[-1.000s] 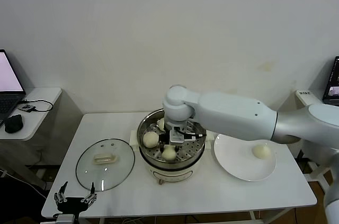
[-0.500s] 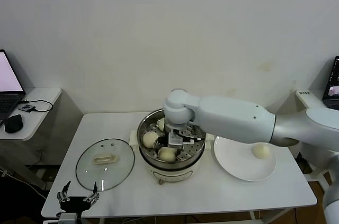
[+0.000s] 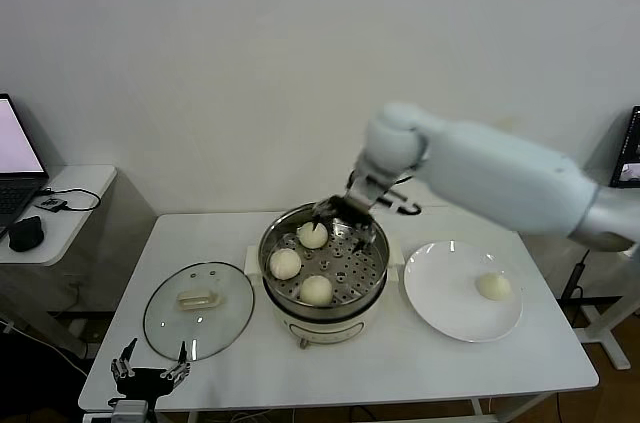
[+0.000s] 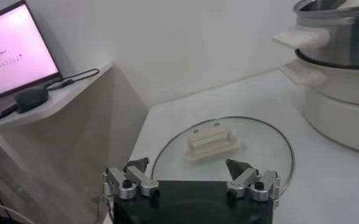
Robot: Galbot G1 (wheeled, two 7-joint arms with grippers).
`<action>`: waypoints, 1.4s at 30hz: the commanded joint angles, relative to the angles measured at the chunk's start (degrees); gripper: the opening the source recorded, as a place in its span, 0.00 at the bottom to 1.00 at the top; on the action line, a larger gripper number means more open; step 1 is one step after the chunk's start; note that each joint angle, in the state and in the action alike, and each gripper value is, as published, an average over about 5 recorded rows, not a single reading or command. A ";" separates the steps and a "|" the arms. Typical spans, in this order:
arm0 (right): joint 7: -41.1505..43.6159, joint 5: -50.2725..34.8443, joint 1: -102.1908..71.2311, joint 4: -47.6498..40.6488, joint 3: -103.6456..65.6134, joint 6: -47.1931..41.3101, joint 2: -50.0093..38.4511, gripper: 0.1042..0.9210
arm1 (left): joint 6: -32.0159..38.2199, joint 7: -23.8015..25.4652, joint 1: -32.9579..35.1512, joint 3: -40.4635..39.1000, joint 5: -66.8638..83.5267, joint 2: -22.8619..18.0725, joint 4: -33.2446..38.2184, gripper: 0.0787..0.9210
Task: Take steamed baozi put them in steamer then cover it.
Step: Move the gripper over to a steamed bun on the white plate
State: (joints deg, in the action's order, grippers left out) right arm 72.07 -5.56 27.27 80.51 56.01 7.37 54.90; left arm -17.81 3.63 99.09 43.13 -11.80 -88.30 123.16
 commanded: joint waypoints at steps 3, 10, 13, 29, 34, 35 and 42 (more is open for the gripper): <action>2.59 -4.53 -3.27 -4.09 -6.21 -24.30 -16.60 0.88 | -0.08 0.15 0.52 0.01 0.13 0.74 -0.02 0.88; 3.66 4.18 -12.51 -6.00 -12.57 -24.70 -19.85 0.88 | -0.07 0.26 0.73 -0.32 0.03 0.77 0.12 0.88; 3.56 9.30 -17.10 -7.90 -15.28 -22.50 -19.33 0.88 | -0.09 0.23 0.83 -0.50 -0.02 0.66 -0.04 0.88; 0.77 25.38 -32.30 -21.05 -23.47 -11.41 -10.73 0.88 | 0.12 -0.07 1.03 0.07 -0.18 0.84 -2.56 0.88; 0.27 27.73 -33.33 -23.92 -24.81 -10.26 -10.01 0.88 | 0.08 -0.05 0.44 0.00 -0.22 0.80 -3.37 0.88; 0.18 28.03 -33.54 -24.37 -25.12 -9.96 -10.01 0.88 | 0.07 -0.04 0.30 -0.01 -0.23 0.79 -3.49 0.88; 0.06 29.20 -34.34 -25.49 -26.38 -8.89 -10.15 0.88 | 0.01 -0.02 -0.37 -0.14 -0.33 0.79 -4.46 0.88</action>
State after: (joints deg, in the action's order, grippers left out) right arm 72.76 19.45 -3.96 58.99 32.13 -3.43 43.75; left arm -17.75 3.58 98.95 43.03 -12.07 -87.46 119.45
